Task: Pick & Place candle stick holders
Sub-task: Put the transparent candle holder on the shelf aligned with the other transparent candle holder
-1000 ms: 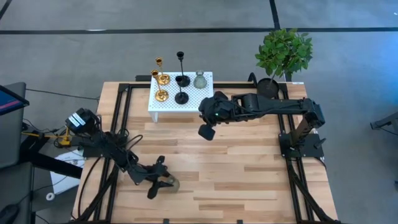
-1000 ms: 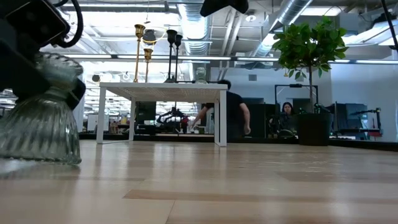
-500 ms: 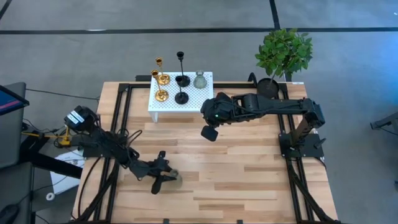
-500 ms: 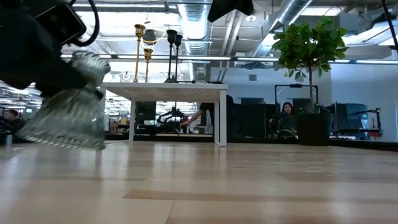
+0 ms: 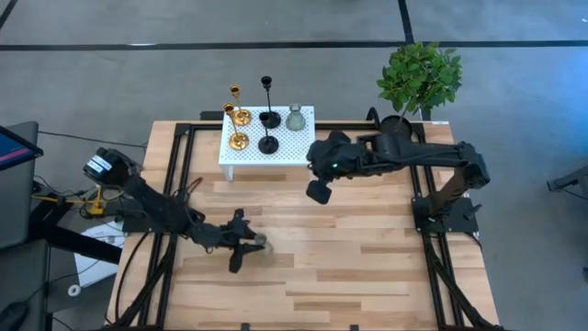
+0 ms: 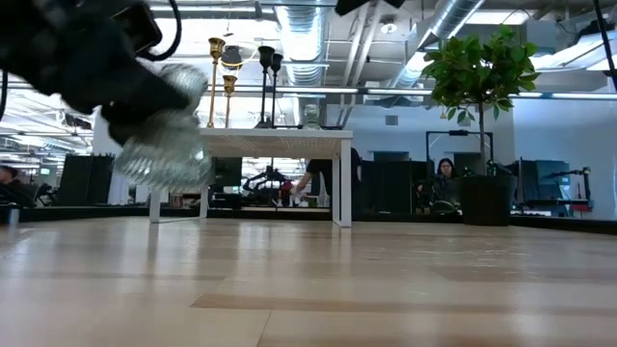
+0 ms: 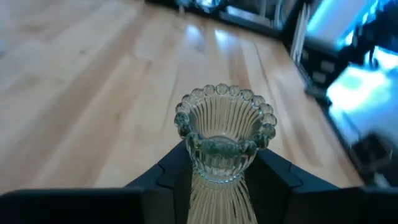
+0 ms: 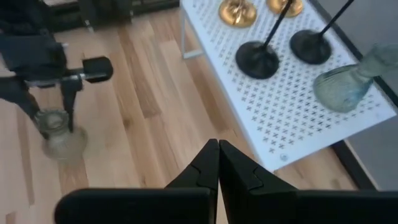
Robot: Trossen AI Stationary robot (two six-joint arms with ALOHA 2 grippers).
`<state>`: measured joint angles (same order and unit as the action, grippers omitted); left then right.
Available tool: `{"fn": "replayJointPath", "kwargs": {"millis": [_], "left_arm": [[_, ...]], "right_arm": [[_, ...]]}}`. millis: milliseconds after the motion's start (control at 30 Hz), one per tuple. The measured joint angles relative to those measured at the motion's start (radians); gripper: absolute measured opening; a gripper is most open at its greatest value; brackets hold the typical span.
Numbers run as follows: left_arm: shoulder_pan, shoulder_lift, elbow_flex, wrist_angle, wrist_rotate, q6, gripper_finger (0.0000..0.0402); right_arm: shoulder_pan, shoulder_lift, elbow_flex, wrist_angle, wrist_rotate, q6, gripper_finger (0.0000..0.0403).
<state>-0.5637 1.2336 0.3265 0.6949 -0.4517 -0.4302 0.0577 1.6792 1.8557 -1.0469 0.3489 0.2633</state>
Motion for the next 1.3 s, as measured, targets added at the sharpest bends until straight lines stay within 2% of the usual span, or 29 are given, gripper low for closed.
{"fn": "replayJointPath", "kwargs": {"millis": [200,333,467,667,867,1100,1300], "left_arm": [[0.094,-0.102,0.006,0.0,-0.024,-0.029,0.0118],[0.151,-0.147,0.07,-0.011,-0.036,-0.001,0.0118],[0.201,-0.161,0.178,-0.123,-0.036,0.055,0.0118],[0.301,-0.161,0.344,-0.388,-0.05,0.096,0.0118],[0.412,-0.16,0.401,-0.428,-0.048,0.132,0.0118],[0.512,-0.105,0.46,-0.427,-0.045,0.115,0.0118],[0.552,0.048,0.604,-0.426,-0.064,0.123,0.0118]], "right_arm": [[0.003,-0.056,0.0,-0.021,0.02,-0.001,0.0],[0.008,-0.088,0.0,-0.06,0.058,-0.005,0.0],[0.008,-0.113,-0.029,-0.06,0.095,-0.006,0.0],[0.008,-0.161,-0.114,0.022,0.095,-0.003,0.0],[0.008,-0.239,-0.229,0.14,0.066,-0.058,0.0],[-0.005,-0.391,-0.407,0.23,-0.006,-0.142,0.0],[-0.056,-0.584,-0.57,0.251,-0.027,-0.171,0.0]]}}
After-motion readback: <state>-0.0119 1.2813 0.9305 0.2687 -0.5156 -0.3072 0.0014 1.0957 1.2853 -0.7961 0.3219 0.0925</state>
